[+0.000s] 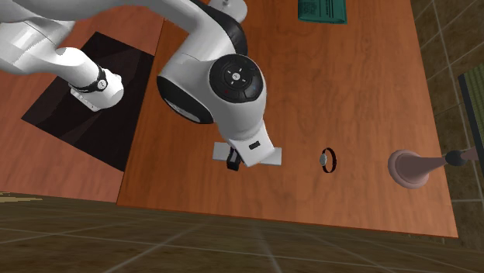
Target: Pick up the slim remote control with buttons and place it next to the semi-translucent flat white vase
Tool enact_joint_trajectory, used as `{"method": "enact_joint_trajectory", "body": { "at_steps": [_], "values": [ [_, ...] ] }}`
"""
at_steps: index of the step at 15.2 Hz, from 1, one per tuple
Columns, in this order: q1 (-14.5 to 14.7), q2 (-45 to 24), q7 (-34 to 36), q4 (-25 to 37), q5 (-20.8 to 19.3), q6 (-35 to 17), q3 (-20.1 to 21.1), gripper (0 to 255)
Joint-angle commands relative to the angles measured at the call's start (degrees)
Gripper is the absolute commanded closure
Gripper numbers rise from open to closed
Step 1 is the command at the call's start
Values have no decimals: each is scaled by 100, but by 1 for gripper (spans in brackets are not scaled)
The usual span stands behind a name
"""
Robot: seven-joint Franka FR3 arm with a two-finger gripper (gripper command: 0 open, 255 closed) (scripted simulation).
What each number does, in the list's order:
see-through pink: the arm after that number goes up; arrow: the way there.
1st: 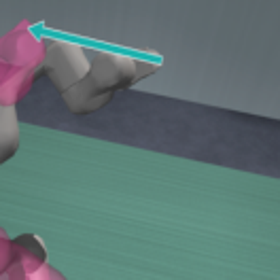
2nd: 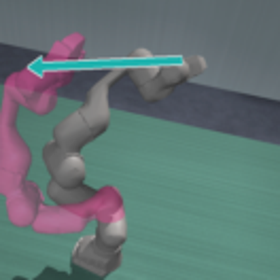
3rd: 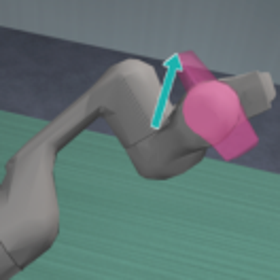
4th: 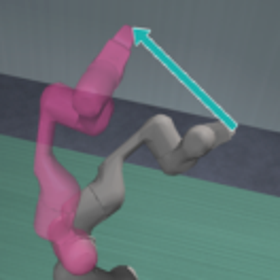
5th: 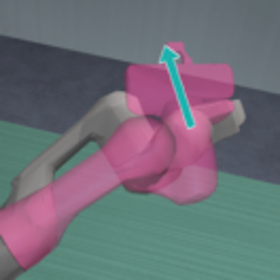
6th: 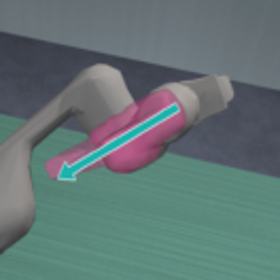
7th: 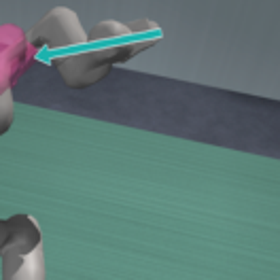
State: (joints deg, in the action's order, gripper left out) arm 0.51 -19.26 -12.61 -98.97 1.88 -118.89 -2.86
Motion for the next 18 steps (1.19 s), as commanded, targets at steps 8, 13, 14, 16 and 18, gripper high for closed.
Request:
{"method": "enact_joint_trajectory", "body": {
  "at_steps": [8,13,14,16,18],
  "values": [
    [-26,-812,-70,425,77,-285,38,0],
    [-26,-866,-73,382,81,-383,41,0],
    [-26,-866,-73,382,81,-383,41,0],
    [-26,-866,-73,382,81,-383,41,0],
    [-26,-866,-73,382,81,-383,41,255]
  ]
}}
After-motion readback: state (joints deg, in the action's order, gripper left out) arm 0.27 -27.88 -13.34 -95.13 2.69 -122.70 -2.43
